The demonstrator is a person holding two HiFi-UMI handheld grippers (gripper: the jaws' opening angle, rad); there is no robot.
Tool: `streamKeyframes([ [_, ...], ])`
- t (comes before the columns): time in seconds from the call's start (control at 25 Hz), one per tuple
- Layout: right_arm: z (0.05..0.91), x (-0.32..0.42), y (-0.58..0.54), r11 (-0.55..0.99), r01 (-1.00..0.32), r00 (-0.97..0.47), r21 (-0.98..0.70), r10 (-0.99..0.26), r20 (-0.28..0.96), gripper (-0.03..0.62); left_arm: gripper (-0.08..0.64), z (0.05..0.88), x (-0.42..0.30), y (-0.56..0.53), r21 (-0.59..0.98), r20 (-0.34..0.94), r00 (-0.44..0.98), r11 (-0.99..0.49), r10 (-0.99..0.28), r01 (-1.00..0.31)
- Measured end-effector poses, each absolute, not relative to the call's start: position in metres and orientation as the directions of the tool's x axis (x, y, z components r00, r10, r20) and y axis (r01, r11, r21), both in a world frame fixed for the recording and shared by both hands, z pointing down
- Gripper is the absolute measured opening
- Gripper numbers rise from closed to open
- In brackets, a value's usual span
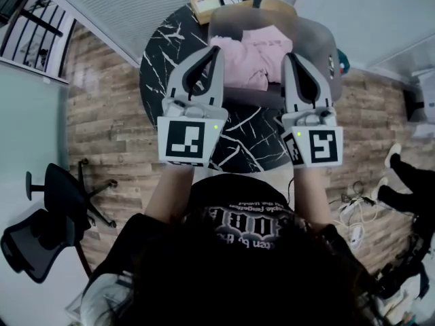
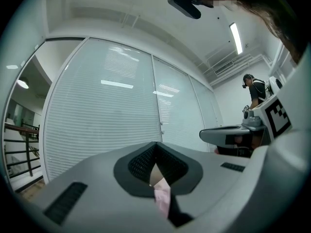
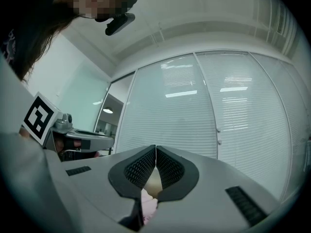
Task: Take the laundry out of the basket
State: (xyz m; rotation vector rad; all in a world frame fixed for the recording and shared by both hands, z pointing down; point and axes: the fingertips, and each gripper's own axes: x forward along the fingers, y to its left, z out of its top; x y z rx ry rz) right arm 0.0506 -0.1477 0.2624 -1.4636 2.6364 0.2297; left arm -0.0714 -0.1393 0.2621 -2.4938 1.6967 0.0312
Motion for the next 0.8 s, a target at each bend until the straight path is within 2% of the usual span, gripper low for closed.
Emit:
streamKeyframes([
  [0.8, 0.253, 0.057, -0.186, 0.548, -0.834, -0.550, 0.066, -0.814, -0.186, 0.028, 0.002, 0.247, -0.045, -0.185, -0.133, -0.080, 0.415, -0.403, -0.906, -0.905],
])
